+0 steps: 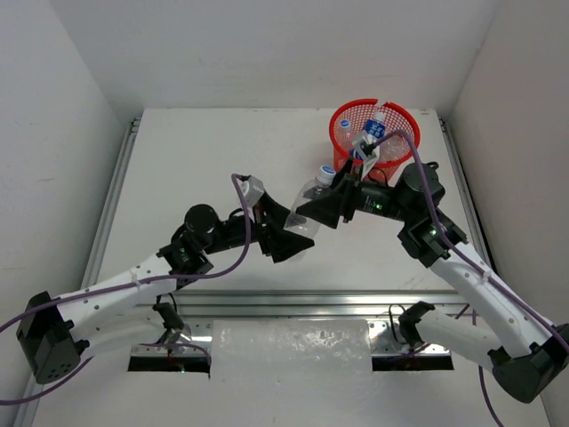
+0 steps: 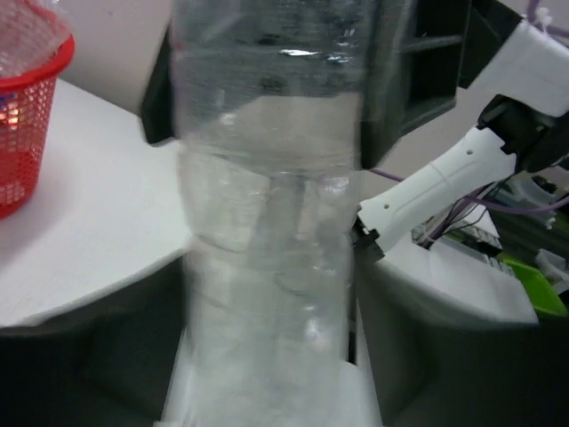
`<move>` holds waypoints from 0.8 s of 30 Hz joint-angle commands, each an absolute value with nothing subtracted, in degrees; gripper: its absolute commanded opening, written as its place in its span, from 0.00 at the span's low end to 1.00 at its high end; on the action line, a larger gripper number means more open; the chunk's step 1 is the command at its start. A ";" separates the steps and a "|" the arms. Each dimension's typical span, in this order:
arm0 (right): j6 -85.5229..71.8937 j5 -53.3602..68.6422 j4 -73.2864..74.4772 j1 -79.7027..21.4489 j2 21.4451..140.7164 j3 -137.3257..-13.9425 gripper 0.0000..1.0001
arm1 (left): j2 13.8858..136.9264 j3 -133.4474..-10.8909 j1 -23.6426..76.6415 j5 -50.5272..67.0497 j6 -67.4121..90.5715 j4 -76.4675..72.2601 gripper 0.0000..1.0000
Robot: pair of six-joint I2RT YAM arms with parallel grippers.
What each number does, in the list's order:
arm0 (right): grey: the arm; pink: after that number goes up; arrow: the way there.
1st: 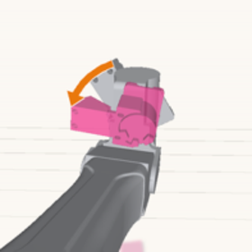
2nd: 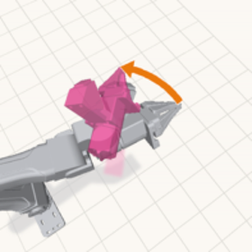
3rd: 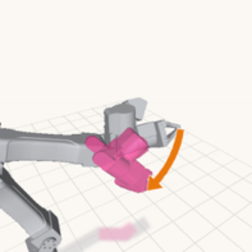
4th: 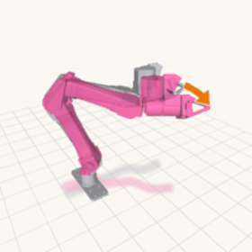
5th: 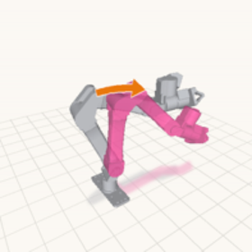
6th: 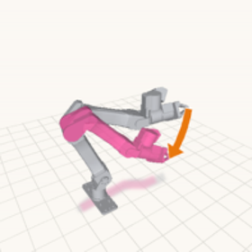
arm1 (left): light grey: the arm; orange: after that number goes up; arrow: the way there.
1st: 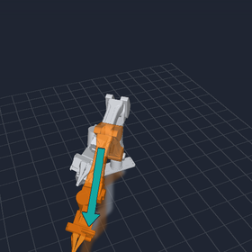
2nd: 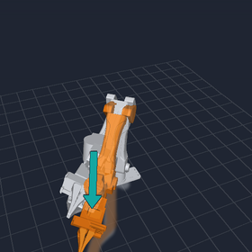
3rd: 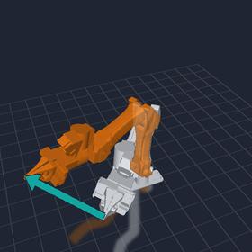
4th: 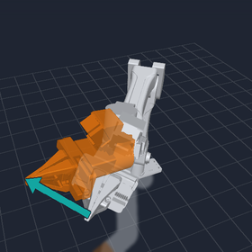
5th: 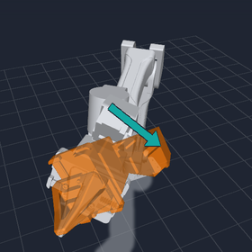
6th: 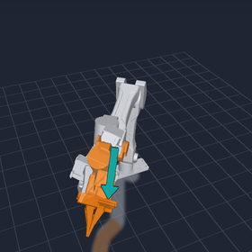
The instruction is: Put the plastic bottles in the bin
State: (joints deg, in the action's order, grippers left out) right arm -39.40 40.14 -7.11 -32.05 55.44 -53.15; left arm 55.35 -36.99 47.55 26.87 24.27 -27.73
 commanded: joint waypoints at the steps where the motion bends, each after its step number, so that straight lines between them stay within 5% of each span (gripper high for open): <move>1: -32.38 28.61 -4.61 -32.17 55.10 -57.55 0.03 | 56.16 -41.74 47.64 22.03 23.03 -23.05 0.77; 2: -30.52 22.65 4.04 -32.08 55.37 -59.22 0.00 | 56.16 -42.71 47.64 18.23 23.20 -20.07 1.00; 4: -26.82 4.60 9.73 -30.07 56.68 -63.71 0.00 | 56.60 -47.97 47.64 3.27 23.73 -6.82 1.00; 9: -22.33 -7.79 21.43 -15.24 68.51 -82.29 0.00 | 55.04 -55.37 47.64 -23.27 34.27 28.63 1.00; 17: -15.65 -21.16 25.67 -6.07 91.46 -108.88 0.00 | 42.02 -49.66 47.72 -17.49 30.68 34.62 1.00; 24: -12.75 -25.49 17.77 -4.83 94.84 -102.94 0.00 | 36.91 -46.32 47.81 -13.28 27.95 31.55 1.00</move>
State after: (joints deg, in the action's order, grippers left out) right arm -15.77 -21.21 22.06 -4.64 96.62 -105.47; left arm 37.60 -47.09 47.66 -15.92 30.00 33.30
